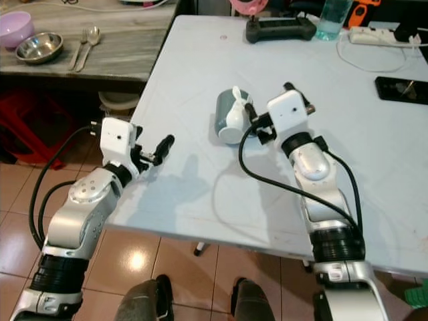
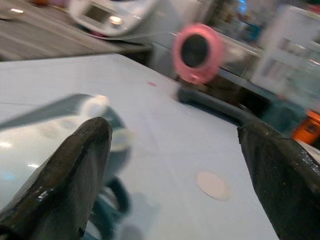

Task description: Setting the table

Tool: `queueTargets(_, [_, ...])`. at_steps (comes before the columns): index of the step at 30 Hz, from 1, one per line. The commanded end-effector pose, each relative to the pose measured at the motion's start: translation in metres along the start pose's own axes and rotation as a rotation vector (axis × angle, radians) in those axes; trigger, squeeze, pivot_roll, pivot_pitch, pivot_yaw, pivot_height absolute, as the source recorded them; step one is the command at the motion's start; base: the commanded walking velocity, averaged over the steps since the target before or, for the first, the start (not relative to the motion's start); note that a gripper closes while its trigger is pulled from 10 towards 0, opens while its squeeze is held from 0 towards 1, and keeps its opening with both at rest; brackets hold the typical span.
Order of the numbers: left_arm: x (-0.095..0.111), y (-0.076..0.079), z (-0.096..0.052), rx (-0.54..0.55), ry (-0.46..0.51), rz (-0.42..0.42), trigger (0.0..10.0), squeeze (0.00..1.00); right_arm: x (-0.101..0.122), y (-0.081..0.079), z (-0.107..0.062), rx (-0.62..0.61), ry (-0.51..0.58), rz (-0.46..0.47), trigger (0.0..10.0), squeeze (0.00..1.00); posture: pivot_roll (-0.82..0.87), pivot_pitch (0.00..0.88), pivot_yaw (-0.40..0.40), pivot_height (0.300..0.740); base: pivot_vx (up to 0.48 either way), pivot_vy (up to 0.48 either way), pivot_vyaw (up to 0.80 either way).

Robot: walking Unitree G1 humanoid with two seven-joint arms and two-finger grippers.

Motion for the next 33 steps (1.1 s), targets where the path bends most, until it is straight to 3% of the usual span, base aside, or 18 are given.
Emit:
queueTargets(1, [0.001, -0.001, -0.003, 0.0, 0.001, 0.013, 10.0, 0.0, -0.003, 0.019, -0.008, -0.124, -0.03, 0.034, 10.0, 0.0, -0.07, 0.161, 0.096, 0.74, 0.0, 0.0, 0.0])
queueTargets(4, [0.001, -0.001, -0.004, -0.001, 0.0, 0.012, 10.0, 0.0, -0.011, 0.027, -0.012, -0.186, -0.071, 0.057, 10.0, 0.0, -0.07, 0.162, 0.097, 0.74, 0.0, 0.0, 0.0])
queueTargets(9, [0.002, 0.002, -0.004, -0.01, 0.001, 0.011, 10.0, 0.0, -0.05, 0.032, -0.023, -0.243, -0.228, 0.193, 10.0, 0.0, -0.06, 0.173, 0.102, 0.74, 0.0, 0.0, 0.0])
queueTargets(16, [0.001, 0.0, -0.008, -0.009, -0.006, 0.011, 10.0, 0.0, -0.059, 0.027, -0.02, -0.229, -0.28, 0.332, 10.0, 0.0, -0.05, 0.192, 0.105, 0.74, 0.0, 0.0, 0.0])
queueTargets(17, [0.0, 0.002, -0.009, -0.014, -0.011, 0.011, 10.0, 0.0, -0.058, 0.022, -0.014, -0.209, -0.281, 0.435, 10.0, 0.0, -0.05, 0.198, 0.106, 0.74, 0.0, 0.0, 0.0])
queueTargets(20, [0.0, 0.004, -0.01, -0.018, -0.013, 0.011, 10.0, 0.0, -0.058, 0.012, -0.007, -0.15, -0.289, 0.525, 10.0, 0.0, -0.04, 0.202, 0.108, 0.74, 0.0, 0.0, 0.0])
queueTargets(25, [0.0, 0.0, -0.012, -0.016, -0.02, 0.019, 10.0, 0.0, -0.051, -0.022, 0.001, 0.052, -0.303, 0.739, 10.0, 0.0, -0.03, 0.212, 0.112, 0.74, 0.0, 0.0, 0.0])
queueTargets(30, [0.002, -0.001, -0.013, -0.017, -0.022, 0.025, 10.0, 0.0, -0.043, -0.051, -0.002, 0.245, -0.322, 0.779, 10.0, 0.0, -0.01, 0.218, 0.117, 0.74, 0.0, 0.0, 0.0])
queueTargets(33, [0.002, -0.001, -0.014, -0.017, -0.023, 0.029, 10.0, 0.0, -0.043, -0.055, -0.003, 0.269, -0.326, 0.776, 10.0, 0.0, -0.01, 0.219, 0.116, 0.74, 0.0, 0.0, 0.0])
Point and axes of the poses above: a point about 5 cm out from each wrist's last joint towards the gripper, its own z axis pointing out of the wrist towards the gripper, its own x axis along the axis of the wrist's last joint, y = z × x, the point moved 5 cm from there along z, pointing out of the wrist towards the gripper, and after that the axes turned 6 degrees about z, right-handed, at the moved point
